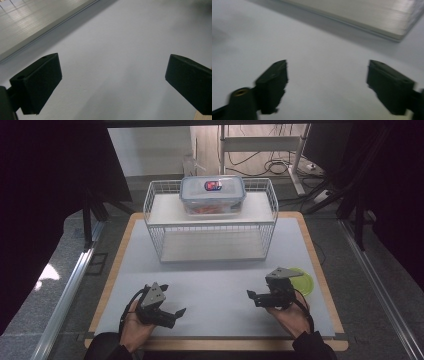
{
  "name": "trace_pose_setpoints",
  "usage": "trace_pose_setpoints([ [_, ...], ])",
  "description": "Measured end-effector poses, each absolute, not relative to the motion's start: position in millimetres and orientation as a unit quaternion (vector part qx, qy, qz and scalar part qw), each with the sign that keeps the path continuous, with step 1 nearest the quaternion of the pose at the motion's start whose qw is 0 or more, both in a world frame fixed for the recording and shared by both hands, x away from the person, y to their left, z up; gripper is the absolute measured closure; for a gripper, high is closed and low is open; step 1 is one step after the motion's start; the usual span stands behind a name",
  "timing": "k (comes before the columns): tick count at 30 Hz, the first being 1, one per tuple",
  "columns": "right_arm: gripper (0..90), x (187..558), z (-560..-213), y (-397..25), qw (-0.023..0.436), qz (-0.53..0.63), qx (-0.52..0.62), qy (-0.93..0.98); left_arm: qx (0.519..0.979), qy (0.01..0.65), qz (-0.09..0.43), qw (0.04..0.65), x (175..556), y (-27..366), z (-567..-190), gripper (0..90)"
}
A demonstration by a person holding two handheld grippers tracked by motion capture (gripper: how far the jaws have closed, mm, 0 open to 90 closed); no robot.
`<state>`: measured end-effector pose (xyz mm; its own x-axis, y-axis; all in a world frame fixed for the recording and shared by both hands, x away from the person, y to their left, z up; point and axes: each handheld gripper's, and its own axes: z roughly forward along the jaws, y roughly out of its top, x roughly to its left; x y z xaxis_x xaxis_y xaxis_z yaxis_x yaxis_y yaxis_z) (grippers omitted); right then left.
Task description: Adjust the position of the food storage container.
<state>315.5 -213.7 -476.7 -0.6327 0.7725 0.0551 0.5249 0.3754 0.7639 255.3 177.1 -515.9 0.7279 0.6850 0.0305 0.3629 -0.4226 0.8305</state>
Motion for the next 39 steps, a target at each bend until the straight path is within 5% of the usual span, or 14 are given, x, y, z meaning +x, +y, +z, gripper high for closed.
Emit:
trace_pose_setpoints([
  [5, 51.6, 314.8, -465.6, -230.9, 0.191, 0.389, 0.402, 0.807, 0.825, 0.315, 0.183, 0.433, 254.7, 176.5, -515.7, 0.8],
  [15, 88.3, 321.4, -452.2, -287.5, 0.247, 0.38, 0.46, 0.764, 0.822, 0.326, 0.179, 0.431, 255.7, 179.6, -515.1, 1.5],
  [24, 90.0, 321.9, -450.0, -332.1, 0.295, 0.353, 0.514, 0.723, 0.822, 0.33, 0.176, 0.428, 256.0, 179.6, -515.2, 2.2],
  [39, 90.0, 332.7, -472.6, -350.8, 0.274, 0.307, 0.554, 0.723, 0.826, 0.329, 0.172, 0.423, 256.1, 177.8, -516.4, 2.2],
])
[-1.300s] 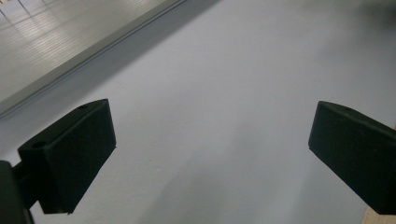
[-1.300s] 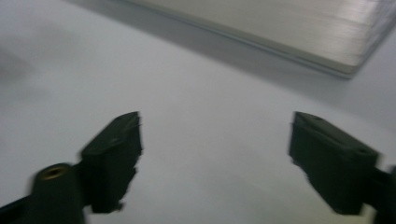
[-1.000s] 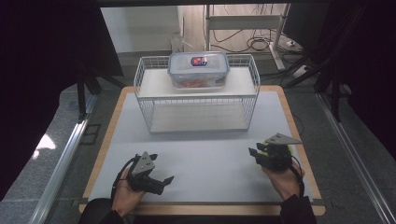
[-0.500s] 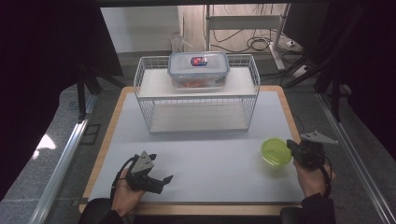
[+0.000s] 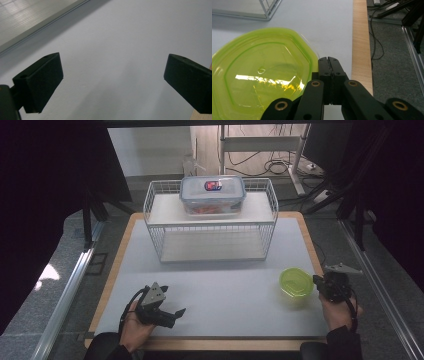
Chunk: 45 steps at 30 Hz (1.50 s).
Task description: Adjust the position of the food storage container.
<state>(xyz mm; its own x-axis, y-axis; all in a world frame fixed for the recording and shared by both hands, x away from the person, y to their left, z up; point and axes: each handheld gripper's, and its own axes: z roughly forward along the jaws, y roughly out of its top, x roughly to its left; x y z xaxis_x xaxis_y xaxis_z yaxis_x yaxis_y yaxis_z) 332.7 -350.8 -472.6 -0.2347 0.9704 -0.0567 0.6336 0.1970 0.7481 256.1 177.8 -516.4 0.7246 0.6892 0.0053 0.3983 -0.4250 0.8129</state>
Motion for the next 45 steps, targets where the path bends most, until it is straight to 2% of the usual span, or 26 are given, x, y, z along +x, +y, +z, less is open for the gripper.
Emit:
trace_pose_setpoints([
  [14, 90.0, 335.1, -475.6, -342.7, 0.26, 0.314, 0.555, 0.725, 0.833, 0.327, 0.169, 0.414, 256.9, 175.0, -518.6, 2.5],
  [31, 90.0, 335.6, -477.6, -293.8, 0.223, 0.333, 0.511, 0.76, 0.835, 0.326, 0.167, 0.412, 256.8, 173.6, -519.4, 2.5],
  [37, 89.0, 332.6, -478.3, -306.3, 0.222, 0.321, 0.518, 0.761, 0.835, 0.325, 0.168, 0.411, 256.6, 173.7, -519.2, 2.6],
  [45, 90.0, 318.3, -488.4, -306.3, 0.176, 0.315, 0.52, 0.774, 0.836, 0.324, 0.171, 0.41, 256.3, 172.6, -519.4, 2.6],
])
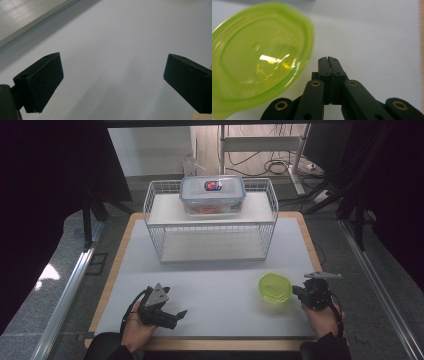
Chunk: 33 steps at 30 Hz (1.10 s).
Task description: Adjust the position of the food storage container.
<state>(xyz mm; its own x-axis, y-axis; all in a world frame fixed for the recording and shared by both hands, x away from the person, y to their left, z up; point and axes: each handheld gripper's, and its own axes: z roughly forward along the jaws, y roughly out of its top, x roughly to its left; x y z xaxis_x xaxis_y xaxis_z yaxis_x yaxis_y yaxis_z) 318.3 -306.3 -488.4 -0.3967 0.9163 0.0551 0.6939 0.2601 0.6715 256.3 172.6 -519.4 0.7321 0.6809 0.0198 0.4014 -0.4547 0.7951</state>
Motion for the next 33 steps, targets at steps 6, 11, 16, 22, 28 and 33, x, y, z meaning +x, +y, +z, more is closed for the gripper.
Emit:
trace_pose_setpoints([
  [6, 90.0, 319.0, -496.0, -300.3, 0.143, 0.306, 0.519, 0.785, 0.837, 0.325, 0.172, 0.406, 256.8, 172.5, -519.7, 2.6],
  [11, 90.0, 324.6, -499.5, -297.7, 0.132, 0.316, 0.515, 0.786, 0.838, 0.325, 0.172, 0.404, 256.9, 171.6, -520.2, 2.7],
  [16, 90.0, 331.6, -502.4, -289.0, 0.127, 0.318, 0.506, 0.792, 0.838, 0.325, 0.173, 0.403, 257.0, 171.2, -520.4, 2.8],
  [22, 90.0, 338.0, -504.6, -273.0, 0.121, 0.314, 0.489, 0.805, 0.839, 0.325, 0.173, 0.401, 257.2, 171.1, -520.7, 2.8],
  [28, 90.0, 340.1, -507.0, -254.1, 0.107, 0.318, 0.473, 0.815, 0.84, 0.325, 0.173, 0.4, 257.3, 170.9, -520.8, 2.8],
  [33, 90.0, 342.5, -510.0, -235.9, 0.094, 0.323, 0.457, 0.823, 0.84, 0.325, 0.173, 0.399, 257.4, 170.7, -520.9, 2.8],
])
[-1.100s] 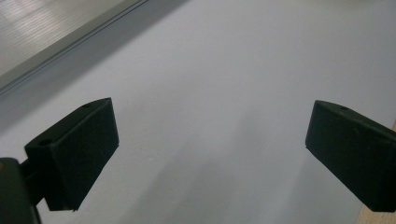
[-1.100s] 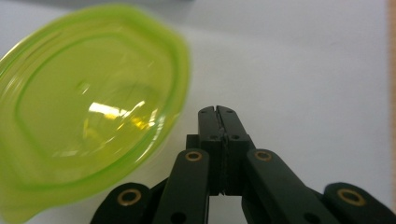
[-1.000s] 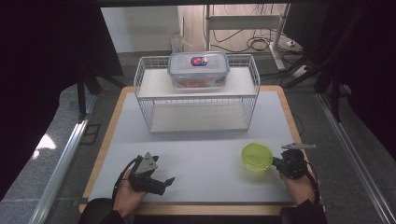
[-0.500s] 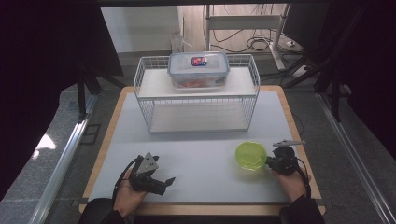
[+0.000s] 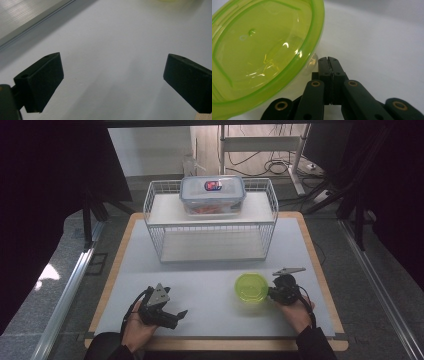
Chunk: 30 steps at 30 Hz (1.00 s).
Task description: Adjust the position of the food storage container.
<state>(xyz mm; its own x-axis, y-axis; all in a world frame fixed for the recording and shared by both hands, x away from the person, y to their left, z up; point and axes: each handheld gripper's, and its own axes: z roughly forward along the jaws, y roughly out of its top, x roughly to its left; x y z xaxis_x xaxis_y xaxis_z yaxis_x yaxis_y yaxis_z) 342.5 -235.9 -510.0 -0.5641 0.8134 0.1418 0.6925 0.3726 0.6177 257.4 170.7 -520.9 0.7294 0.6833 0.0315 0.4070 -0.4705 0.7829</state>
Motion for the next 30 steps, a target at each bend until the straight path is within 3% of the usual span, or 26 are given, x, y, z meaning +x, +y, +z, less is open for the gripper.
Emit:
trace_pose_setpoints([
  [13, 90.0, 344.1, -515.2, -182.7, 0.078, 0.315, 0.405, 0.855, 0.84, 0.324, 0.172, 0.401, 257.0, 171.0, -520.6, 2.8],
  [22, 90.0, 321.3, -512.0, -195.7, 0.06, 0.318, 0.404, 0.855, 0.839, 0.324, 0.174, 0.401, 257.0, 171.0, -520.2, 2.8],
  [30, 90.0, 304.4, -512.8, -180.2, 0.038, 0.323, 0.374, 0.869, 0.84, 0.323, 0.173, 0.401, 257.5, 170.7, -520.1, 2.9],
])
